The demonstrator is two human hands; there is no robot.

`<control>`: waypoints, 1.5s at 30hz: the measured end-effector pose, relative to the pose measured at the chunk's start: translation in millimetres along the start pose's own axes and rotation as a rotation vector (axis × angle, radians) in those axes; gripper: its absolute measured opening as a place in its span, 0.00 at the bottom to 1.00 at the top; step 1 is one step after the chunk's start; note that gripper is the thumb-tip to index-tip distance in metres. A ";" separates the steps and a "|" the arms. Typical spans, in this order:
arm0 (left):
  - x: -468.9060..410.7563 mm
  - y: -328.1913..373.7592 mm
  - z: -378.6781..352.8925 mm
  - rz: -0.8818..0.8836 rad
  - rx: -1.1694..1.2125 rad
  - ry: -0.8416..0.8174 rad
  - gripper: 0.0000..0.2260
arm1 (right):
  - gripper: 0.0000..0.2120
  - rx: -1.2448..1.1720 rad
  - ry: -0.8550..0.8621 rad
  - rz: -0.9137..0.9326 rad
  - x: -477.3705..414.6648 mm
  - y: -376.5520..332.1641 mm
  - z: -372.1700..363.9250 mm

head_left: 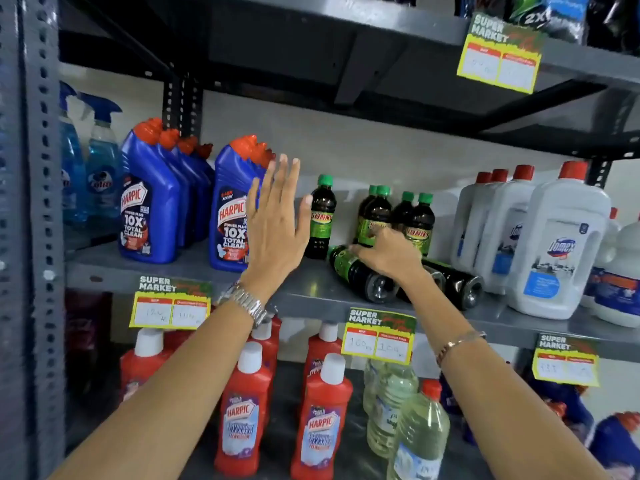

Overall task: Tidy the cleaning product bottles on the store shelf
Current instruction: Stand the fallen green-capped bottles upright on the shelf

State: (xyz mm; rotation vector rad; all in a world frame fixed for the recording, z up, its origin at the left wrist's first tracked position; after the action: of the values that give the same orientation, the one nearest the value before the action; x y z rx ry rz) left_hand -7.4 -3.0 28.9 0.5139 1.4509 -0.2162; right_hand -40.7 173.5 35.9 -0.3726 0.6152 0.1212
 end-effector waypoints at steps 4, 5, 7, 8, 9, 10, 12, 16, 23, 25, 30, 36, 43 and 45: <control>55.4 -20.8 8.3 0.081 0.007 -0.014 0.19 | 0.25 0.027 -0.081 -0.099 -1.9 7.8 -2.3; 70.4 -26.6 8.4 0.053 -0.020 -0.035 0.18 | 0.25 0.035 -0.102 -0.109 -4.5 8.7 -4.5; 89.2 -36.5 6.2 -0.019 -0.095 -0.113 0.17 | 0.28 0.047 -0.142 -0.116 -9.0 9.4 -7.5; 94.3 -40.0 4.7 -0.060 -0.131 -0.161 0.17 | 0.29 0.052 -0.162 -0.119 -11.0 9.0 -7.1; 98.6 -41.3 3.7 -0.097 -0.161 -0.194 0.17 | 0.29 0.049 -0.194 -0.117 -12.9 9.3 -7.1; 101.7 -41.5 4.1 -0.125 -0.175 -0.211 0.17 | 0.30 0.056 -0.231 -0.113 -13.2 8.1 -6.3; 101.8 -39.3 7.6 -0.152 -0.174 -0.215 0.16 | 0.30 0.088 -0.278 -0.092 -13.4 3.9 -5.3; 100.6 -39.4 10.3 -0.176 -0.198 -0.243 0.16 | 0.35 0.125 -0.312 -0.100 -14.9 -1.6 -8.6; 100.2 -39.5 12.2 -0.161 -0.196 -0.280 0.17 | 0.58 -0.212 -0.290 -0.291 -6.9 3.8 -23.0; 100.9 -40.2 12.6 -0.169 -0.190 -0.278 0.17 | 0.56 -0.274 -0.201 -0.306 -2.3 2.0 -24.6; 101.6 -43.1 10.8 -0.187 -0.165 -0.258 0.17 | 0.39 -0.265 0.111 -0.241 6.4 -9.8 -22.9; 103.8 -45.4 8.4 -0.216 -0.162 -0.209 0.17 | 0.50 -0.291 0.268 -0.182 7.0 -13.5 -38.6; 106.4 -47.1 4.3 -0.234 -0.157 -0.134 0.15 | 0.49 -0.141 0.293 -0.086 5.1 -19.5 -38.2; 106.1 -46.9 4.4 -0.234 -0.159 -0.120 0.14 | 0.43 -0.265 0.419 -0.046 -4.3 -24.0 -23.1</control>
State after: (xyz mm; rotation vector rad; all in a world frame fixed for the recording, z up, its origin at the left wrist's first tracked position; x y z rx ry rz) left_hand -11.1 -28.5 -84.3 0.1972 1.3966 -0.3091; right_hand -51.4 142.6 28.3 -0.6778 1.0077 0.0803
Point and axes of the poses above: each hand's wrist, its own x-axis away from the middle knuckle, its own z-axis out of the back of the hand, y = z × x, the point moved 3 cm from there along -x, towards the middle knuckle, and after that the axes turned 8 degrees about y, right-handed, at the moved point
